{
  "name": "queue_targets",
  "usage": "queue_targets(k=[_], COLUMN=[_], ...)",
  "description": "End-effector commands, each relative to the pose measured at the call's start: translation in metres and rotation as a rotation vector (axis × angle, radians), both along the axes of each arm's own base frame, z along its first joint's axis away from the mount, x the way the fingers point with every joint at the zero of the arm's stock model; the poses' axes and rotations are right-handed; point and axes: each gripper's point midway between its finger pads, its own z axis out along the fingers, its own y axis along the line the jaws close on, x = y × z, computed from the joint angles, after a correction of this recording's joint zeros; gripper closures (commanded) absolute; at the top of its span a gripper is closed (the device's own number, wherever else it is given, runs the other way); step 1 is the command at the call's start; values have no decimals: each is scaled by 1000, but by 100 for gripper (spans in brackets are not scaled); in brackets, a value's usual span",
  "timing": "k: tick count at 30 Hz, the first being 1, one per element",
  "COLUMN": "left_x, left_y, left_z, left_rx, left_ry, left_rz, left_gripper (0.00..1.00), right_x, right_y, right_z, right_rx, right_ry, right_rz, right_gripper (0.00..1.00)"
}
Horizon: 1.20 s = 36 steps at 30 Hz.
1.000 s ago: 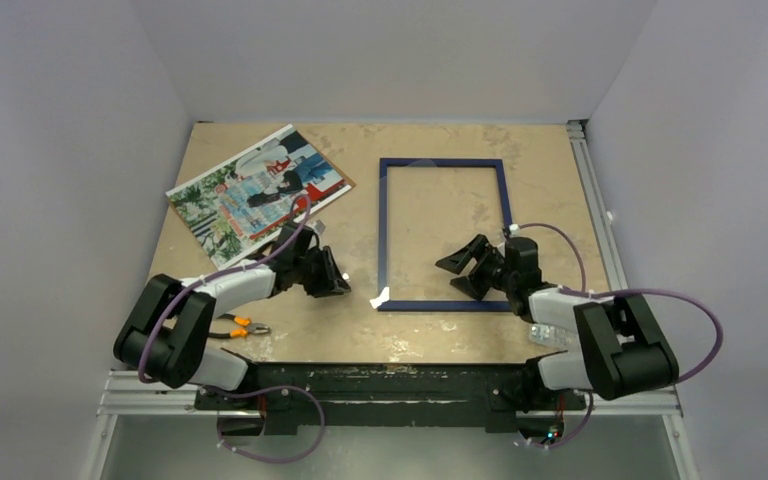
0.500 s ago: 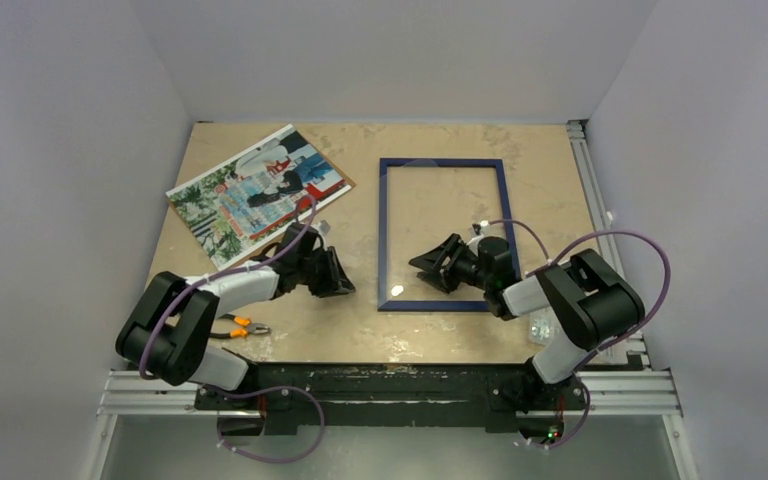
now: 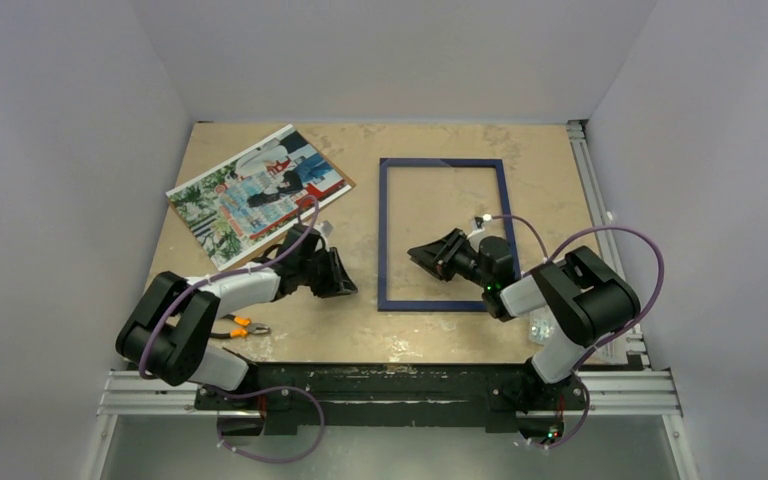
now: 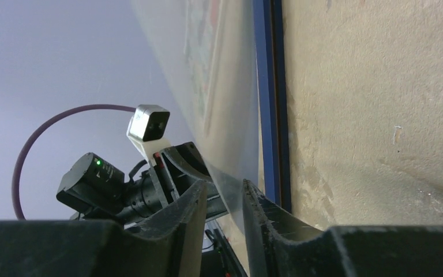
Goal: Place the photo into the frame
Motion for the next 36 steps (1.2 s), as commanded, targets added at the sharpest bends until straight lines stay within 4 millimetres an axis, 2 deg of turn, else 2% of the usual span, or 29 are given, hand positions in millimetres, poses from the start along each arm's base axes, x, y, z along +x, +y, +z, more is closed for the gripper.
queue_targets(k=[1, 4, 21, 29, 32, 34, 36], left_x=[-22, -23, -27, -28, -27, -28, -28], left_y=[10, 9, 4, 3, 2, 2, 2], left_z=[-19, -19, -22, -22, -22, -22, -21], left_rx=[62, 60, 51, 53, 52, 50, 49], left_ry=[71, 70, 80, 79, 79, 80, 78], left_rz=[-6, -5, -24, -24, -25, -24, -20], left_gripper=[78, 78, 79, 79, 79, 79, 78], right_x=[19, 22, 48, 47, 49, 52, 52], right_y=[3, 1, 14, 7, 7, 9, 10], right_z=[34, 29, 22, 29, 32, 32, 33], right_rx=[47, 33, 46, 61, 53, 54, 59], right_ry=[-112, -89, -86, -97, -102, -102, -102], right_rz=[-36, -58, -59, -99, -102, -100, -95], right_gripper=[74, 78, 66, 74, 86, 98, 100])
